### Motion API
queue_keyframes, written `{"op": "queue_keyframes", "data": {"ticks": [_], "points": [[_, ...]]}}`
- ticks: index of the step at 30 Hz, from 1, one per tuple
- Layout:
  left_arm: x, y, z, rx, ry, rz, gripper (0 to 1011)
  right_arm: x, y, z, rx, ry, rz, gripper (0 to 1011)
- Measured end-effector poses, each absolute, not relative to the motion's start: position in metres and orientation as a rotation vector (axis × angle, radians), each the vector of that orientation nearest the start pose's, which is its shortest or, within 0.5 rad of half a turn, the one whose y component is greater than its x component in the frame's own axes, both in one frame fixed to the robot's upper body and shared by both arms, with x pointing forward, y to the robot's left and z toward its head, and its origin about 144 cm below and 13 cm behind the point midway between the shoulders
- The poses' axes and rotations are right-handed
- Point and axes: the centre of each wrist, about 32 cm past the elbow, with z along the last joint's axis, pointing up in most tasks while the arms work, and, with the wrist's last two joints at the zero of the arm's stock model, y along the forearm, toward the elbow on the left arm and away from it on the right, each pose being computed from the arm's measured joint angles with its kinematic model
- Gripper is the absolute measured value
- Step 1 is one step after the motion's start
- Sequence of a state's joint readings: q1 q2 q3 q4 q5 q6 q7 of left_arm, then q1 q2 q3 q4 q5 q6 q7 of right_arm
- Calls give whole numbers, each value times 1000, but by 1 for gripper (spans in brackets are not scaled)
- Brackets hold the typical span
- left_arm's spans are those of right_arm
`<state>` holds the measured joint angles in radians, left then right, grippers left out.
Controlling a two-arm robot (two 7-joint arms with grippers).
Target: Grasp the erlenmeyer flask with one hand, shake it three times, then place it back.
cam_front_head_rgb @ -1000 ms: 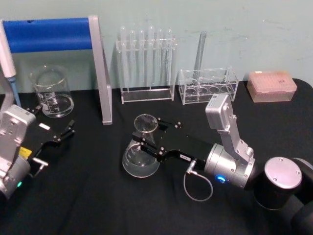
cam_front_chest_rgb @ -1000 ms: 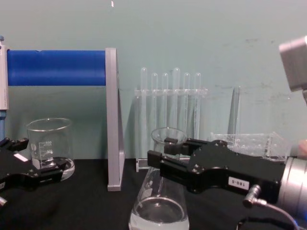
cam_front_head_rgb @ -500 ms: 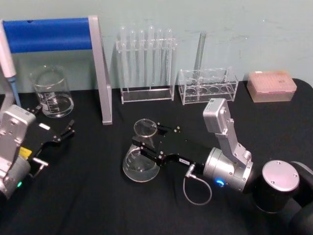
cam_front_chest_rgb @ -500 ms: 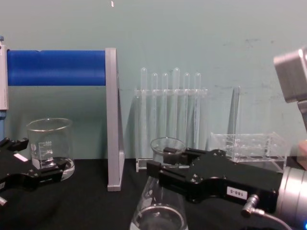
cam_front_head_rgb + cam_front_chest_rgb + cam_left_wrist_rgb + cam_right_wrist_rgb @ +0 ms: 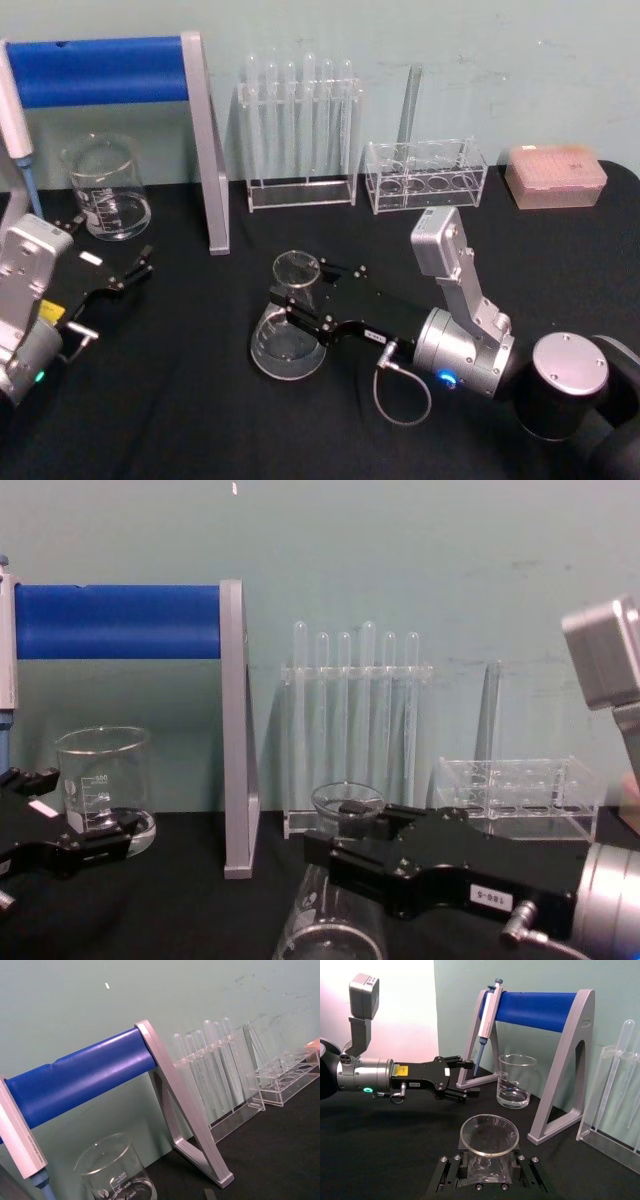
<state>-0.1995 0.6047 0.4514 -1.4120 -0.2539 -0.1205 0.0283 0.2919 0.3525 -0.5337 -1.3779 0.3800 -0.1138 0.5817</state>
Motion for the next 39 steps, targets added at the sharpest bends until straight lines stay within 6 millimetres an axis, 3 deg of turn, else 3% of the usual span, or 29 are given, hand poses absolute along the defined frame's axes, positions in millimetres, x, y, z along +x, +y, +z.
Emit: {"op": "queue_keyframes", "data": {"ticks": [39], "points": [[489, 310, 1140, 304, -285, 1248, 1001, 508, -197, 1140, -57, -46, -569, 452]]}}
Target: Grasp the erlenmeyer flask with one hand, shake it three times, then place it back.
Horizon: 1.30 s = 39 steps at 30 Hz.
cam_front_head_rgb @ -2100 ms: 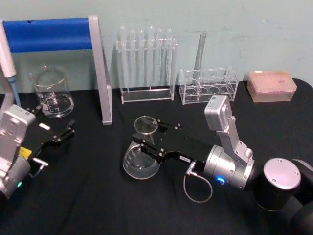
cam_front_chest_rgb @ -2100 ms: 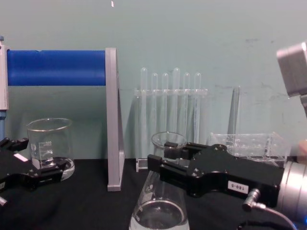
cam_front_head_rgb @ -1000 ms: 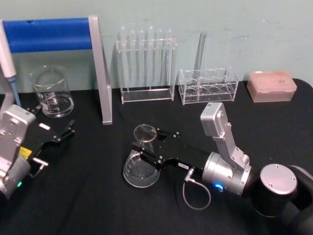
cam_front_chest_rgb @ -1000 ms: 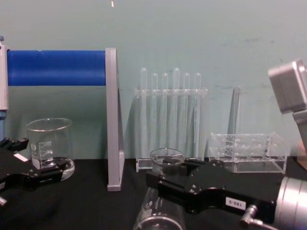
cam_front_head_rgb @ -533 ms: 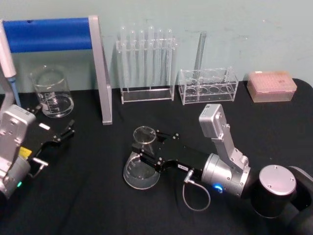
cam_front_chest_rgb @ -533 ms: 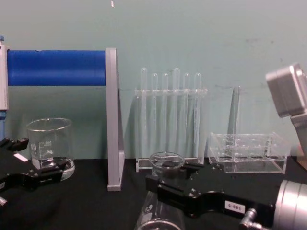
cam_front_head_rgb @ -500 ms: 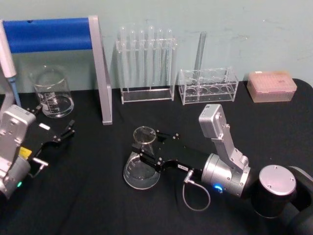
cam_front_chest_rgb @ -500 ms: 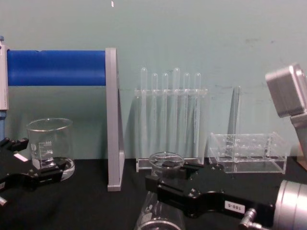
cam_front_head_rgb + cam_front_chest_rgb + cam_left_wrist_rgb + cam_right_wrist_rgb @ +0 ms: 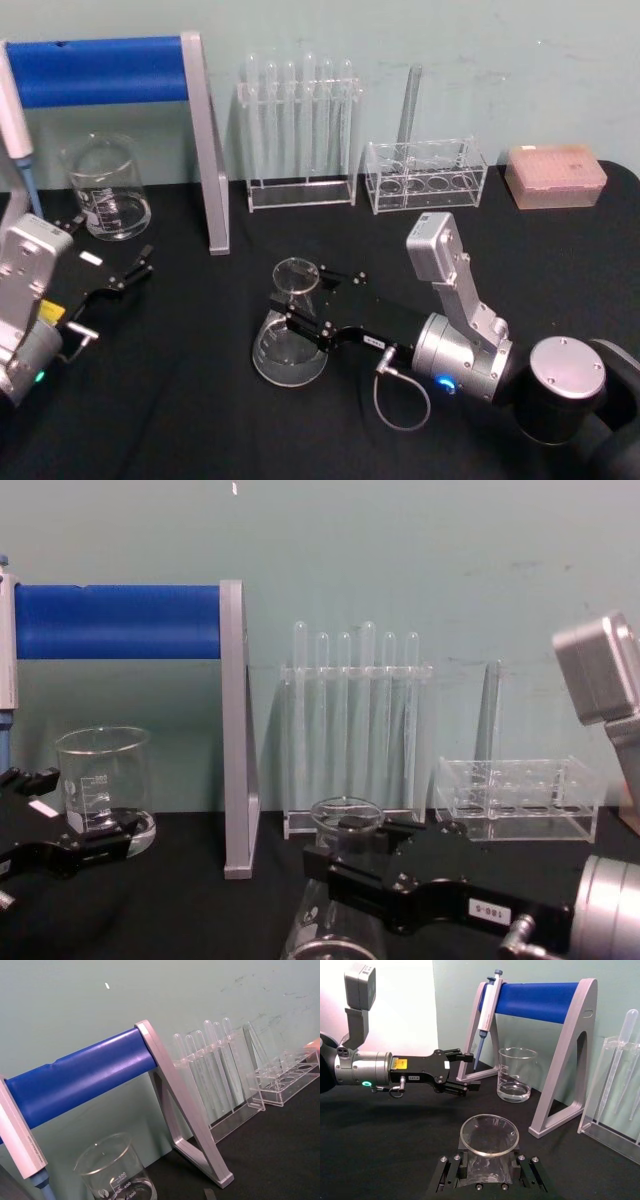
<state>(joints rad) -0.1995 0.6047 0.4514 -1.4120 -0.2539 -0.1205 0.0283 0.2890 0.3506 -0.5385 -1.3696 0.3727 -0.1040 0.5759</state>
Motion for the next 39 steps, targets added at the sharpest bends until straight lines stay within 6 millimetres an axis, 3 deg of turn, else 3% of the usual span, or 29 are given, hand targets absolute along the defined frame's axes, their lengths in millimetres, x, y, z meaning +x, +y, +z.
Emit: {"op": "queue_keyframes", "data": {"ticks": [8, 11, 19, 28, 39], "points": [[489, 310, 1140, 304, -285, 1248, 1001, 508, -198, 1140, -56, -47, -570, 670], [489, 310, 1140, 304, -285, 1248, 1001, 508, -198, 1141, -55, -47, -570, 807], [489, 310, 1140, 305, -285, 1248, 1001, 508, -198, 1141, -55, -47, -570, 1002], [489, 310, 1140, 305, -285, 1248, 1001, 508, -199, 1141, -53, -45, -568, 1000], [489, 310, 1140, 305, -285, 1248, 1001, 495, -230, 1147, -70, -30, -521, 1000]]}}
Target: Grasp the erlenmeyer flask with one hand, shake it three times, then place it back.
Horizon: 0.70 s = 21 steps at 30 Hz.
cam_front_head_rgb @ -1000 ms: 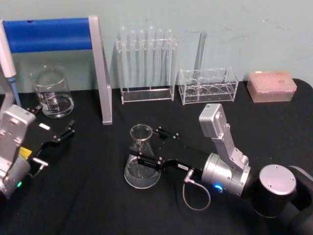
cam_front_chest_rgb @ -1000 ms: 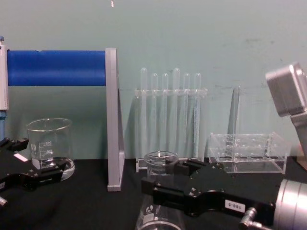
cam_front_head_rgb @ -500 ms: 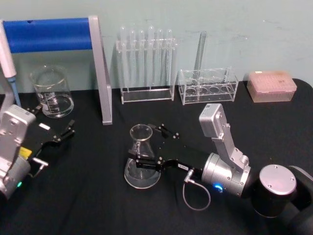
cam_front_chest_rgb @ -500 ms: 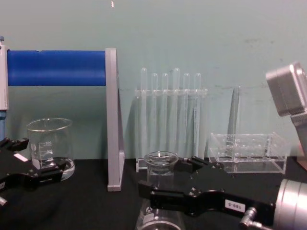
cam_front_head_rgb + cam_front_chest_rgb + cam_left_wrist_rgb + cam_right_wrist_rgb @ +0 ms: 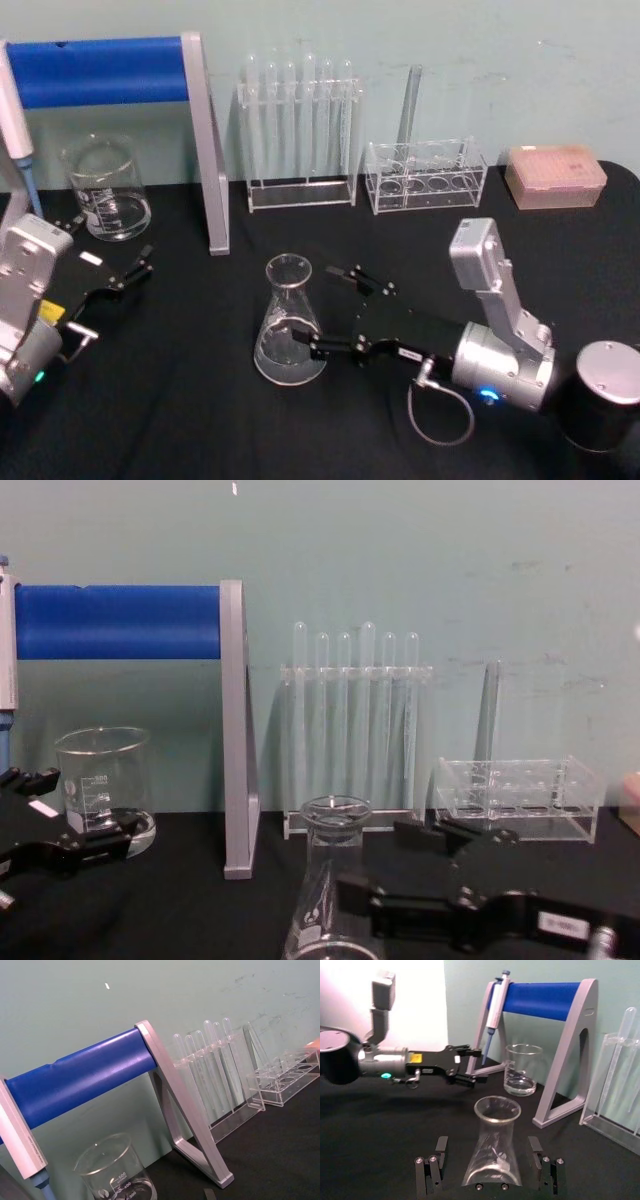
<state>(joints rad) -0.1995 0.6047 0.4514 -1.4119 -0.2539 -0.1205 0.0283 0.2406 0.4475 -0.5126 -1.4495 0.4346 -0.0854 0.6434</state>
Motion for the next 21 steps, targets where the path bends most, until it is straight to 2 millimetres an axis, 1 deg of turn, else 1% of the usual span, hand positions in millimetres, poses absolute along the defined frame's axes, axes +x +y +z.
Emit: {"op": "queue_keyframes", "data": {"ticks": [3, 6, 8, 12, 15, 17, 21], "points": [[489, 310, 1140, 305, -285, 1248, 1001, 491, -237, 1149, -78, -26, -503, 1000], [489, 310, 1140, 305, -285, 1248, 1001, 486, -251, 1153, -90, -29, -496, 1000], [489, 310, 1140, 304, -285, 1248, 1001, 484, -256, 1154, -95, -29, -500, 1000], [489, 310, 1140, 304, -285, 1248, 1001, 481, -270, 1156, -105, -38, -541, 1000], [489, 310, 1140, 305, -285, 1248, 1001, 480, -274, 1157, -102, -45, -582, 1000], [489, 310, 1140, 305, -285, 1248, 1001, 480, -276, 1158, -89, -60, -650, 1000], [489, 310, 1140, 305, -285, 1248, 1001, 483, -267, 1154, -44, -114, -860, 1000]]}}
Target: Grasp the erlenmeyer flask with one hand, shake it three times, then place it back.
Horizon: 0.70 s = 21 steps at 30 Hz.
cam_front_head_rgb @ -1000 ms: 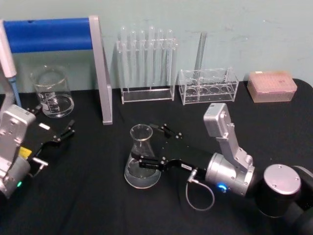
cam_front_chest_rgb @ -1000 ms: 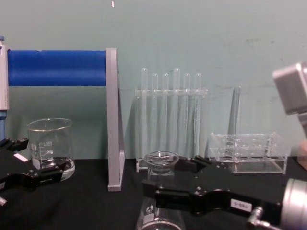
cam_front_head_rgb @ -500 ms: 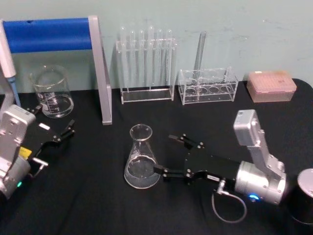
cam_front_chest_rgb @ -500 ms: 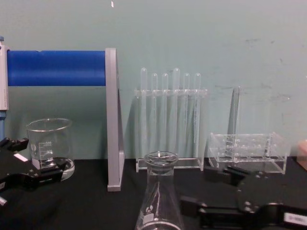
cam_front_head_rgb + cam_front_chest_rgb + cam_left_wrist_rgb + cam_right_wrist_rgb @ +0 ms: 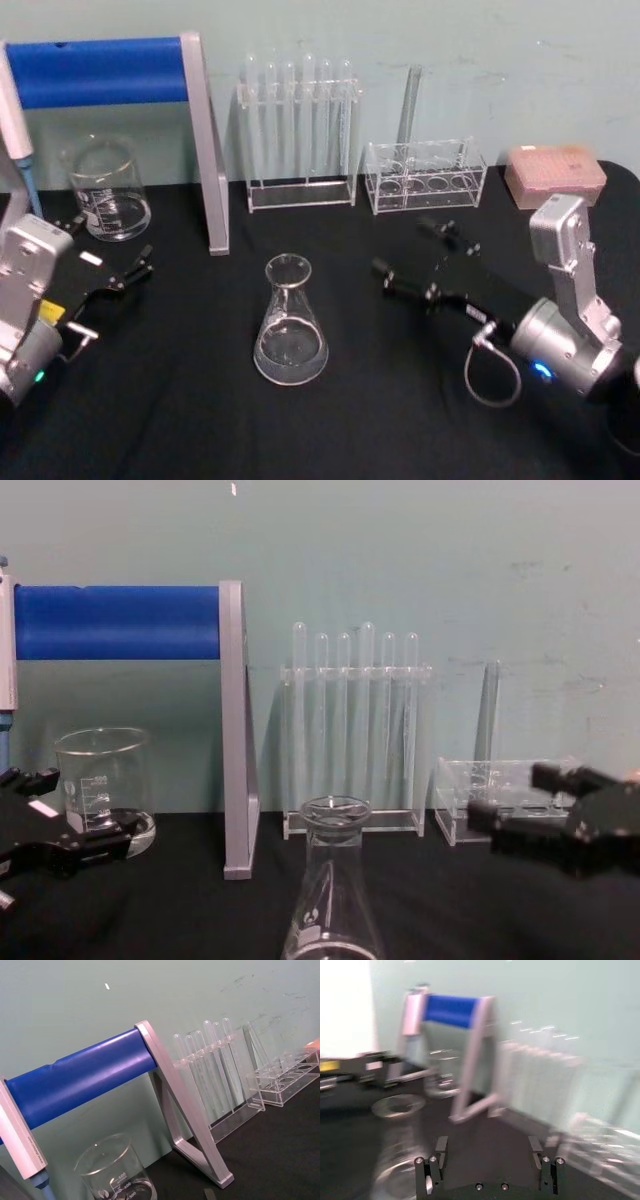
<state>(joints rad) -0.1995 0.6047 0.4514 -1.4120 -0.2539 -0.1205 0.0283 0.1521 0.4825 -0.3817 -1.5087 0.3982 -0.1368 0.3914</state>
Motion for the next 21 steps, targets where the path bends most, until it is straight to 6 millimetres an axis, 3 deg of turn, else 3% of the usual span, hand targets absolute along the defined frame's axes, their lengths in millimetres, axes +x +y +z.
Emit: {"op": "queue_keyframes", "data": {"ticks": [11, 21], "points": [[489, 310, 1140, 304, -285, 1248, 1001, 502, -230, 1126, -41, -210, -1274, 1000], [489, 310, 1140, 305, -285, 1248, 1001, 511, -215, 1107, -97, -241, -1355, 1000]]}}
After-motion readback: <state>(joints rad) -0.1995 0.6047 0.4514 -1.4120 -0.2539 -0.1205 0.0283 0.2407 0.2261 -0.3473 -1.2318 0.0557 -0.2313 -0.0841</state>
